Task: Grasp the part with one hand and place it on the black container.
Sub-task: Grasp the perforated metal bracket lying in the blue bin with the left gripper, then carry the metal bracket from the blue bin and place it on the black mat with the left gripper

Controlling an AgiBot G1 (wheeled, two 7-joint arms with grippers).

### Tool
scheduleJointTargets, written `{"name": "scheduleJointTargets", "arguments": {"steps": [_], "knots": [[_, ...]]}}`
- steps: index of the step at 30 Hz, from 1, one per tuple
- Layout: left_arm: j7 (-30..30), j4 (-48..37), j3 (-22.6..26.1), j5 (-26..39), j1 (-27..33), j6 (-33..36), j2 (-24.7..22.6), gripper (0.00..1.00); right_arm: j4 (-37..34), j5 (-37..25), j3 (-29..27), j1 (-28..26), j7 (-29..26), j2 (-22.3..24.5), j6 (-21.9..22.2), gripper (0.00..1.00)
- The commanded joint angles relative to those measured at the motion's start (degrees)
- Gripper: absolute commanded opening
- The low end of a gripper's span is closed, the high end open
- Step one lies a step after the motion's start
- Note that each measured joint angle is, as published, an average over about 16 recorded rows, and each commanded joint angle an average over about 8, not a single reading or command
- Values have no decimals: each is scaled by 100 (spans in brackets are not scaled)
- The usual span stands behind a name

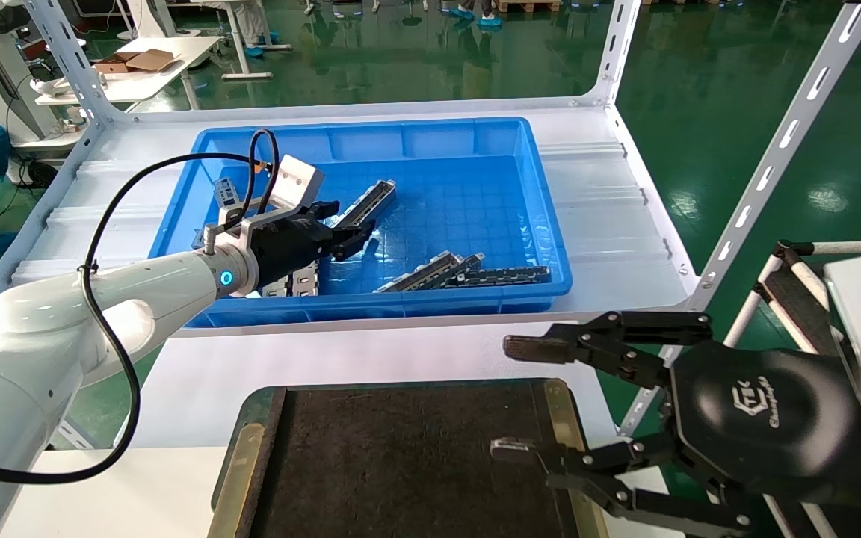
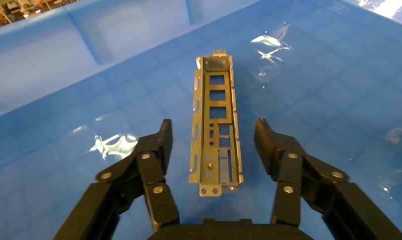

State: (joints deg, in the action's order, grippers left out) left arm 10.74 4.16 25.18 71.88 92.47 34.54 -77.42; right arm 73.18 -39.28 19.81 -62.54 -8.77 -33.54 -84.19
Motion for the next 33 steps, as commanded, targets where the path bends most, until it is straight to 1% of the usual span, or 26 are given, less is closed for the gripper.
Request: {"name": "scheduleJointTargets", "arguments": {"steps": [1, 11, 18, 24, 33], "knots": [[2, -5, 1, -19, -11, -20, 0, 0, 0, 0, 0, 0, 0, 0, 0, 0], [35, 6, 22, -88, -18, 31, 17, 0, 0, 1, 1, 0, 1, 1, 1, 0], [148, 78, -51, -242, 104, 368, 117, 0, 0, 1, 2, -1, 1, 1, 1, 0], [333, 153, -147, -406, 252, 1106, 338, 0, 0, 2, 3, -1, 1, 1, 1, 0], [481, 302, -198, -545, 364, 2783, 851, 0, 0, 3, 4, -1, 2, 1, 2, 0]]}}
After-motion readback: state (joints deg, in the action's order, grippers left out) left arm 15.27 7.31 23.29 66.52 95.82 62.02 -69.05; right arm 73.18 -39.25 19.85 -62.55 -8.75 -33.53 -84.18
